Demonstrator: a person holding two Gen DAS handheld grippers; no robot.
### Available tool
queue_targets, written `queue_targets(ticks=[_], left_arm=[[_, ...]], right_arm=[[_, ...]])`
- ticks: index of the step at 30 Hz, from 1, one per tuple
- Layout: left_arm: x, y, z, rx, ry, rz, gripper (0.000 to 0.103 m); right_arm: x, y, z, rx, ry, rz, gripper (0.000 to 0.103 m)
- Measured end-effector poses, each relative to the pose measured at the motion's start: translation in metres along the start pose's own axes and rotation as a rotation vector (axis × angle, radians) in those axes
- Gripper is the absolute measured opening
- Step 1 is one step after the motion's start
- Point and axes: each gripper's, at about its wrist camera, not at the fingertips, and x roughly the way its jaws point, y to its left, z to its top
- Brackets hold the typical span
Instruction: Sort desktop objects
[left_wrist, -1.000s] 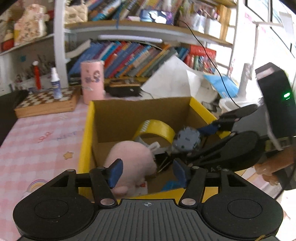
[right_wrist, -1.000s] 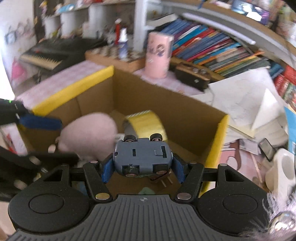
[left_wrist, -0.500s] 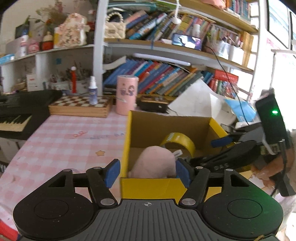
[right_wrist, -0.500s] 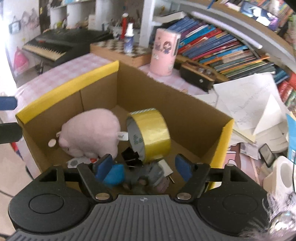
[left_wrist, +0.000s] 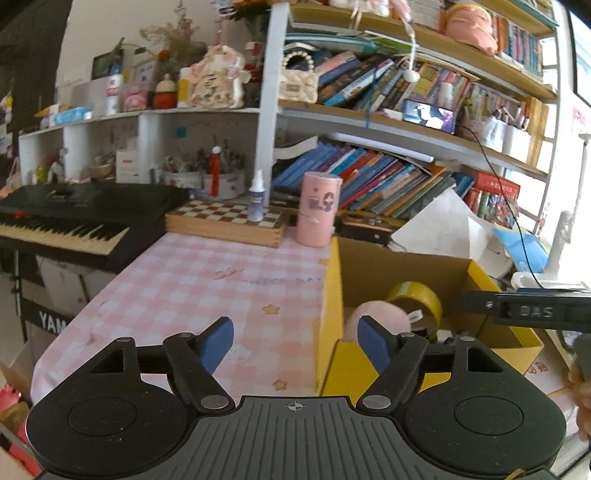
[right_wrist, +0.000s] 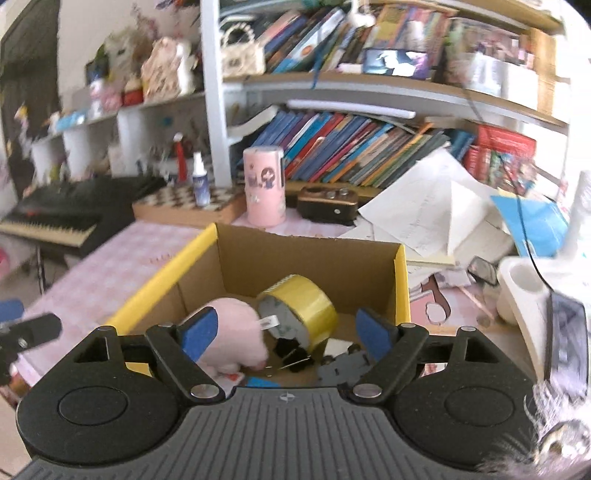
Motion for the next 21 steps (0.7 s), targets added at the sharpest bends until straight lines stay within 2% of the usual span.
queue_targets(ticks=[8,14,21], left_arm=[[-0.007,0.028,-0.017,-0.035,0.123,0.033,0.077],[-0.027,0.042,-0.029,0.000,0.130,0.030,0.077],[-0.048,0.056,-0.042,0.026,0.156,0.010,0.077]], right_arm=[[-0.036,0.038,-0.027,0.030,-0.037,-0.072,0.082],[-0.059,0.065,-0.056,0.049,-0.034,-0.125,0.083],[-0.077,0.092,-0.083,0.074,0.026,-0.137,0.085]])
